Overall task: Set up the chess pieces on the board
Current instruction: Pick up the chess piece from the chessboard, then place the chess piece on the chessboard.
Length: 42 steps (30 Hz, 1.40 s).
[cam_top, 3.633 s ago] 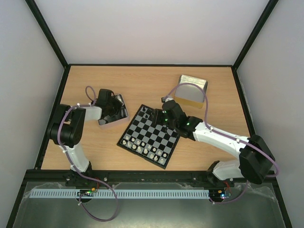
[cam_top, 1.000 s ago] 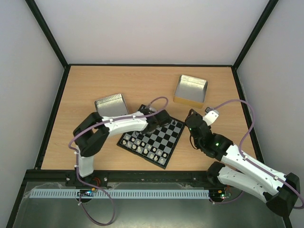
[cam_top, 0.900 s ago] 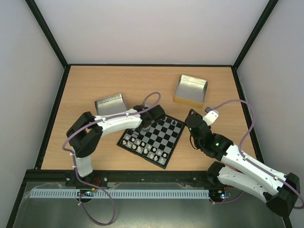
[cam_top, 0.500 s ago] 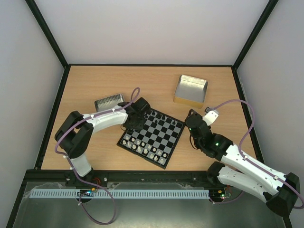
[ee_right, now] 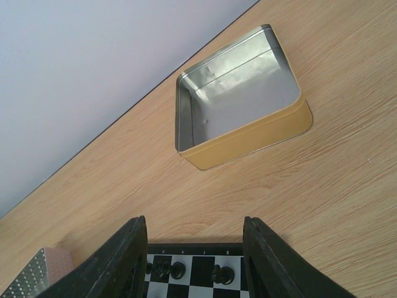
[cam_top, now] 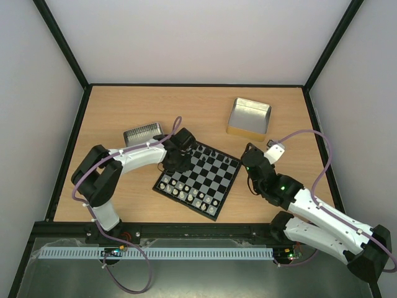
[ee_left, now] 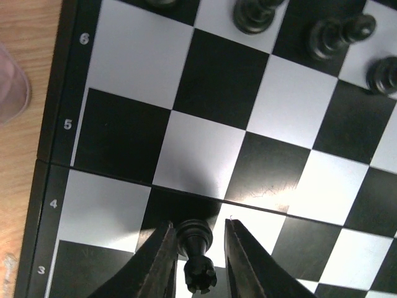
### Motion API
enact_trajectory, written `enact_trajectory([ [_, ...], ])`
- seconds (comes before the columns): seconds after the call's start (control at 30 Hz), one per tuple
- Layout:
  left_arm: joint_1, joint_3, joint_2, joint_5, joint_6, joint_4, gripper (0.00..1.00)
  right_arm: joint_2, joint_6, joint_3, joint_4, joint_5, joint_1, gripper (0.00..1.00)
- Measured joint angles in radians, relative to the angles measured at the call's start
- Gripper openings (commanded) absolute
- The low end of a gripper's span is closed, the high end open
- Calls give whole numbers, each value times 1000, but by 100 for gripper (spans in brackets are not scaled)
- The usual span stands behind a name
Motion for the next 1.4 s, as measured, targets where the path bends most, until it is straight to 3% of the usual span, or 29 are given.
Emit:
enact_trajectory([
  [0.17,0,0,0,-7,-5,-3,7,2,0,0,0,-2,0,41],
  [0.43,-13,38,-4,5,5,-14,6,-21,0,0,-2,0,0,41],
  [0.67,-84,243,13,27,17,-3,7,-122,3,3,-36,32,0,41],
  [1.07,-202,559,298,41,33,14,8,-280,26,4,-151,122,0,41],
  [1.4,-276,727,431,-21,52,-37,10,-315,48,4,-213,153,0,42],
])
